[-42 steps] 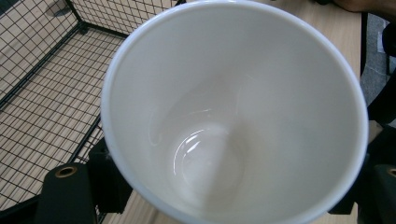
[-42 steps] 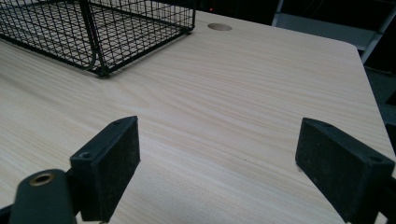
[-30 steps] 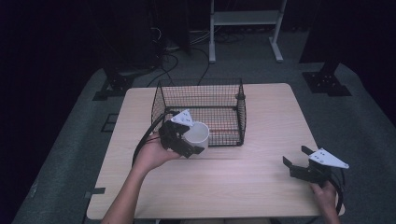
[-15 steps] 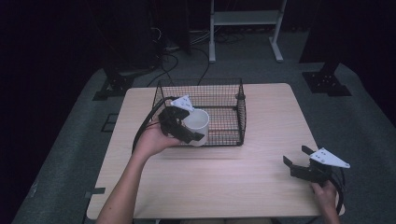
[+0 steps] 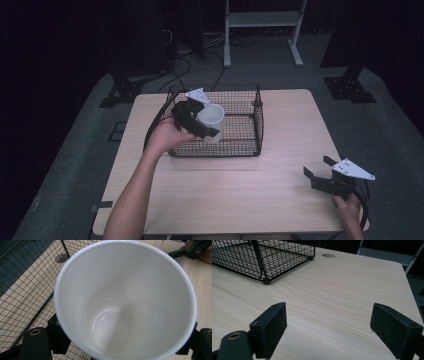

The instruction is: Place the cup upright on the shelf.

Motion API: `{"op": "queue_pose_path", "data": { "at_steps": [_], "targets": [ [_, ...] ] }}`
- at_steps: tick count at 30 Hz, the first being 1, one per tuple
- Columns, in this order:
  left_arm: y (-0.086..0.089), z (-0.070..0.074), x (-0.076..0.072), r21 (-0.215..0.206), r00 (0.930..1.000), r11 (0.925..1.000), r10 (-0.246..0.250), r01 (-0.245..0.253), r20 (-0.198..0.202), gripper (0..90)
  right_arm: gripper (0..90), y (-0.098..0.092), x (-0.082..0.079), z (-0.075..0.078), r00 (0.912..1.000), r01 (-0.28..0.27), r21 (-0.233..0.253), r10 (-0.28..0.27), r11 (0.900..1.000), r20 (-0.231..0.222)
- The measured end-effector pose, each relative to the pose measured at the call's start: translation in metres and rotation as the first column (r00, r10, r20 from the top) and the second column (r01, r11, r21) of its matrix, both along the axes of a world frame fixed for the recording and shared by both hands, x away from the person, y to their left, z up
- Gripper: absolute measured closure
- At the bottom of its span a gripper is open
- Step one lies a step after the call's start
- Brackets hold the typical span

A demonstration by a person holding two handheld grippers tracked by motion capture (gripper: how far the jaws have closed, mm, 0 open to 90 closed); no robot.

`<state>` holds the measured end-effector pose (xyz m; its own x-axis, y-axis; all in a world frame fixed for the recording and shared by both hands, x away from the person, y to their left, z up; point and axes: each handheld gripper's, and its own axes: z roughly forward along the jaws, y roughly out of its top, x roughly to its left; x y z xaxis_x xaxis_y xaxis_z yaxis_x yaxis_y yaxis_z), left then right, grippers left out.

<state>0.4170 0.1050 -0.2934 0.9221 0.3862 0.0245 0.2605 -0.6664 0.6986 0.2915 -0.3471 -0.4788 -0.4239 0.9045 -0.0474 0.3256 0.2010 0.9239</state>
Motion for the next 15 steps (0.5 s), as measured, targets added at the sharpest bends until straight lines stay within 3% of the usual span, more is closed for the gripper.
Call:
{"op": "queue_pose_path", "data": {
  "at_steps": [9,15],
  "targets": [
    [-0.003,-0.001,0.018,0.002,0.9998,0.9998,0.02,-0.02,-0.009,21.8,13.1,0.0,0.0,0.0,1.0,0.0,0.0,0.0,1.0,0.0],
    [-0.008,-0.005,0.028,0.028,0.9997,0.9993,0.024,-0.023,-0.009,21.8,13.1,0.0,0.0,0.0,1.0,-0.002,-0.001,0.002,1.0,0.001]
  ]
}}
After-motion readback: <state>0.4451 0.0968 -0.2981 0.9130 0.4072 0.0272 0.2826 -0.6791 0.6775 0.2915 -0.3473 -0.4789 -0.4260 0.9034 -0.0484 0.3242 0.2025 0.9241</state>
